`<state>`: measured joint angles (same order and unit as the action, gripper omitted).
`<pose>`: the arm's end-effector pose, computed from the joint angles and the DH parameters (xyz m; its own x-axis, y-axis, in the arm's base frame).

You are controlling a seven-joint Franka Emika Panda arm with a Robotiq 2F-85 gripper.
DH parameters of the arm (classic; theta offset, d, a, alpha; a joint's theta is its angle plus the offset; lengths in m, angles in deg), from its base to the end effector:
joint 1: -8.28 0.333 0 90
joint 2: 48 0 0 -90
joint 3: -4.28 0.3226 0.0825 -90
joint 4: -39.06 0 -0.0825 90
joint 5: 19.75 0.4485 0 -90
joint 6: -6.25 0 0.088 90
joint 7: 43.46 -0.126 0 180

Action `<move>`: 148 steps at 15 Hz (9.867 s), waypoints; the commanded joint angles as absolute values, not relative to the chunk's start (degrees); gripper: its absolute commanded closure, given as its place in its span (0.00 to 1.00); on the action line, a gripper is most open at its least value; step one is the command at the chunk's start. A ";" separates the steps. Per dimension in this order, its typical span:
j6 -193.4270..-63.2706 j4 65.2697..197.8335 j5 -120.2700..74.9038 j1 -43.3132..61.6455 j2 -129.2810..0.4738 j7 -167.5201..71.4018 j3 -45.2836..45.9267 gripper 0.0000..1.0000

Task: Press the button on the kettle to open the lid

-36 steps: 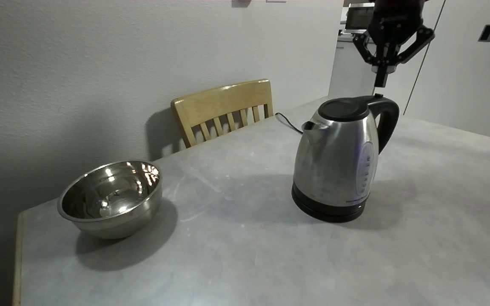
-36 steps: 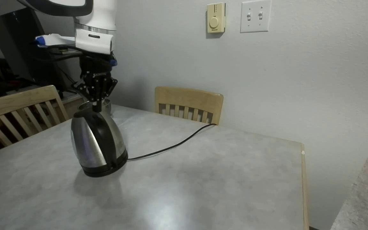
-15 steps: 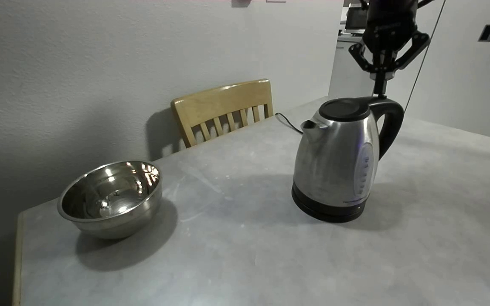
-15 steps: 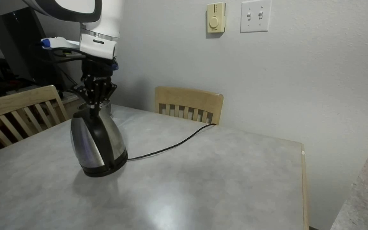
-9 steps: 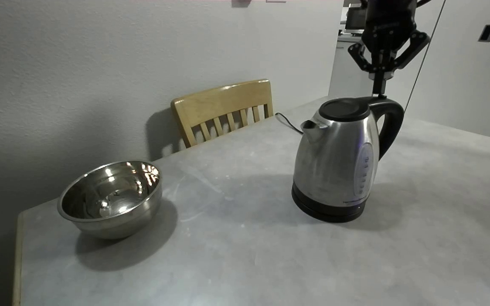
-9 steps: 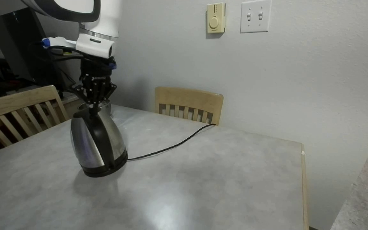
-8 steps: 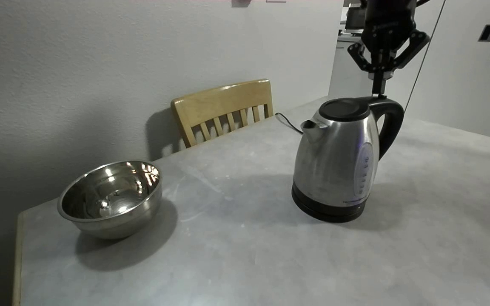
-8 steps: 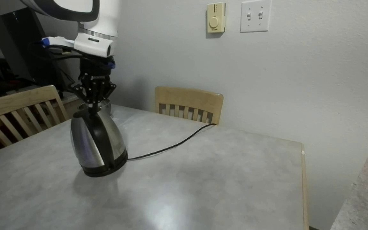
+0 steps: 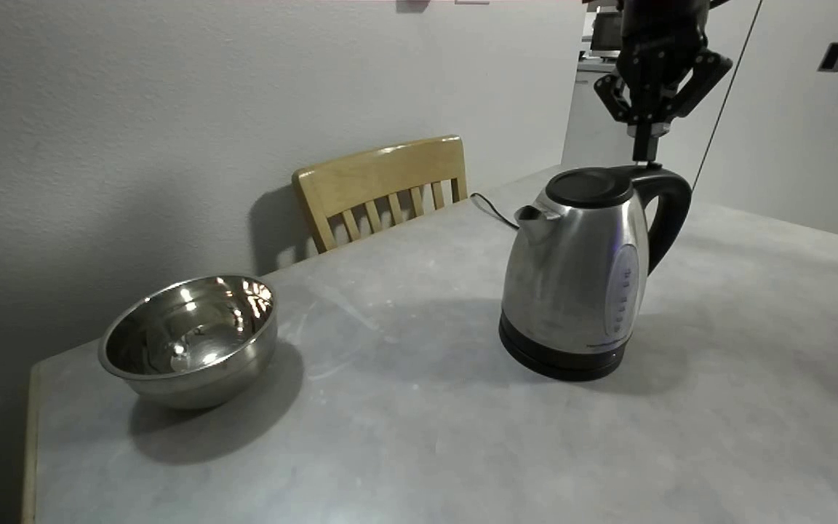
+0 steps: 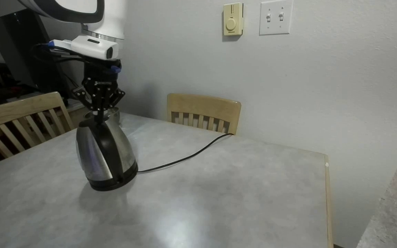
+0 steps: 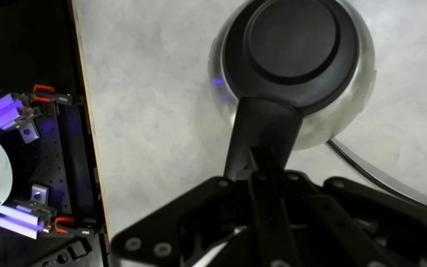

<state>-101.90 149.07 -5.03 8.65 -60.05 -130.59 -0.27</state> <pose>0.6287 -0.0215 0.3222 -0.1553 -0.9650 -0.2115 -0.9660 0.1035 0.2368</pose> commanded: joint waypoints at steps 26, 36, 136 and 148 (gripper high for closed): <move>-95.23 140.09 -4.39 7.57 -69.15 -130.90 0.38 1.00; -92.04 134.15 -5.73 8.36 -72.23 -131.72 -0.45 1.00; -99.41 139.79 0.63 6.43 -58.70 -95.30 1.10 0.00; -97.57 139.15 2.16 6.99 -58.19 -95.16 0.92 0.00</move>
